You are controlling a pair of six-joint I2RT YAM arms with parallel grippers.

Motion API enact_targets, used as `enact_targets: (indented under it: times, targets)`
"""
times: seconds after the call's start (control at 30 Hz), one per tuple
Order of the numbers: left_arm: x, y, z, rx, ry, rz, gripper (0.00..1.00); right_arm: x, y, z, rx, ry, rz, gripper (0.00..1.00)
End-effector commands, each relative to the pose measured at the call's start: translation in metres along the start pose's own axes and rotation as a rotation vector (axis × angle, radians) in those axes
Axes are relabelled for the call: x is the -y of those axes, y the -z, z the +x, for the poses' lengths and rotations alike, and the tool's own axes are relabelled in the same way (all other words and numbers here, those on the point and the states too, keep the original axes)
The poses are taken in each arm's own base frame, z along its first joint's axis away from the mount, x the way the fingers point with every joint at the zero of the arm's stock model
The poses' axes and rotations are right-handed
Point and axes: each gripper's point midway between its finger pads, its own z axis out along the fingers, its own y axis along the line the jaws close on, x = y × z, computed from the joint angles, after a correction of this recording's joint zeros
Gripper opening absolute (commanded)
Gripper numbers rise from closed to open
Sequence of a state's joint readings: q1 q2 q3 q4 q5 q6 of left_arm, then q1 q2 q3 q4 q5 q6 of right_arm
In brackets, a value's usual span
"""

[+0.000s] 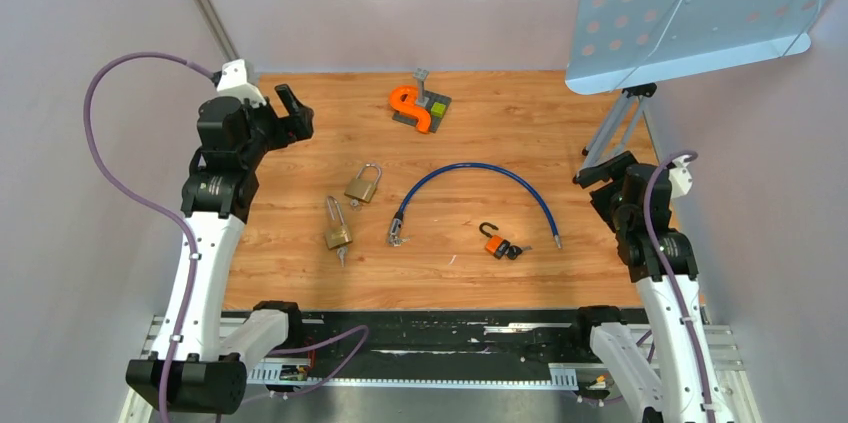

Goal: Lock with the key
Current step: Pick up the lock from the center of the board.

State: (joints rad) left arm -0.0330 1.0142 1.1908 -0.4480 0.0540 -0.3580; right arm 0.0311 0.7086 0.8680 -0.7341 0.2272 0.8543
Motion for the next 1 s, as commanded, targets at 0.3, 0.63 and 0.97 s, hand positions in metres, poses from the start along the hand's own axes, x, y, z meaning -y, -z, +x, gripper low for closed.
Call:
enact_targets:
  times: [0.3, 0.63, 0.97]
  targets:
    - [-0.049, 0.009, 0.077, -0.226, 0.152, -0.272, 1.00, -0.019, -0.034, 0.083, -0.277, -0.020, -0.113, 0.68]
    - [-0.047, -0.013, 0.203, -0.532, 0.418, -0.272, 0.96, -0.070, -0.039, 0.144, -0.343, 0.156, -0.136, 0.65]
    - [-0.064, -0.040, 0.253, -0.609, 0.399, -0.300, 0.68, -0.092, -0.038, 0.180, -0.413, 0.296, -0.179, 0.65]
